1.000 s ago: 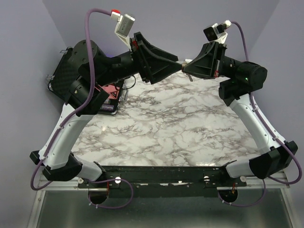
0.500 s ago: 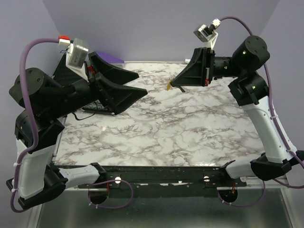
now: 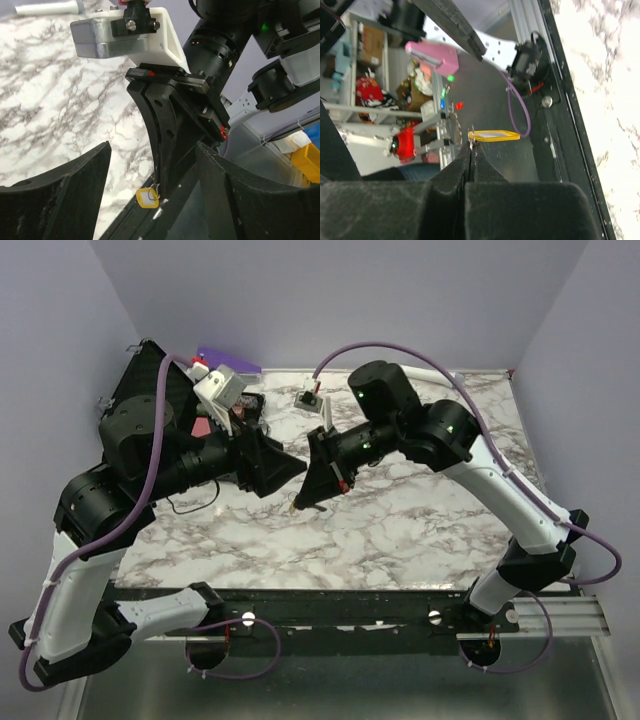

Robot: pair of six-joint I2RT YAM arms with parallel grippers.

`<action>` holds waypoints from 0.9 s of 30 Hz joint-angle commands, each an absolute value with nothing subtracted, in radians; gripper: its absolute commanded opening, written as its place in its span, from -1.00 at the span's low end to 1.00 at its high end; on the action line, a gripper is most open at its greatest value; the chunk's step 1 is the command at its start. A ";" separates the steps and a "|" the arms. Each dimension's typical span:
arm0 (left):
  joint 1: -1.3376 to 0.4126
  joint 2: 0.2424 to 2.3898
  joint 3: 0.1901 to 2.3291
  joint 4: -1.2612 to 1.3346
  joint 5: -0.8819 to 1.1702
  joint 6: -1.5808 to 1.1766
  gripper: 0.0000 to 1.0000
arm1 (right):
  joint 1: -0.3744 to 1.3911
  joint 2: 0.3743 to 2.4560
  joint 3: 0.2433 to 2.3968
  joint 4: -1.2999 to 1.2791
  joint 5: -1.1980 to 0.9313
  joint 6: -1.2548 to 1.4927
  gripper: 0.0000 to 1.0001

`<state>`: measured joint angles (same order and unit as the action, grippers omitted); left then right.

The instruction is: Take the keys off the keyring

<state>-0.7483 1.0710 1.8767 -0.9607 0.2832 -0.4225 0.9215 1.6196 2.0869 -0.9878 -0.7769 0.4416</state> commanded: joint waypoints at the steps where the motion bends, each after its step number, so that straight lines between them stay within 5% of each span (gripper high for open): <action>1: -0.749 0.962 1.795 -0.991 0.284 -0.459 0.47 | 0.965 1.599 2.103 -1.088 -0.679 0.374 -0.99; 27: -0.744 0.848 1.612 -0.877 0.433 -0.594 -0.21 | 0.966 1.516 1.937 -0.680 -0.939 0.548 -0.99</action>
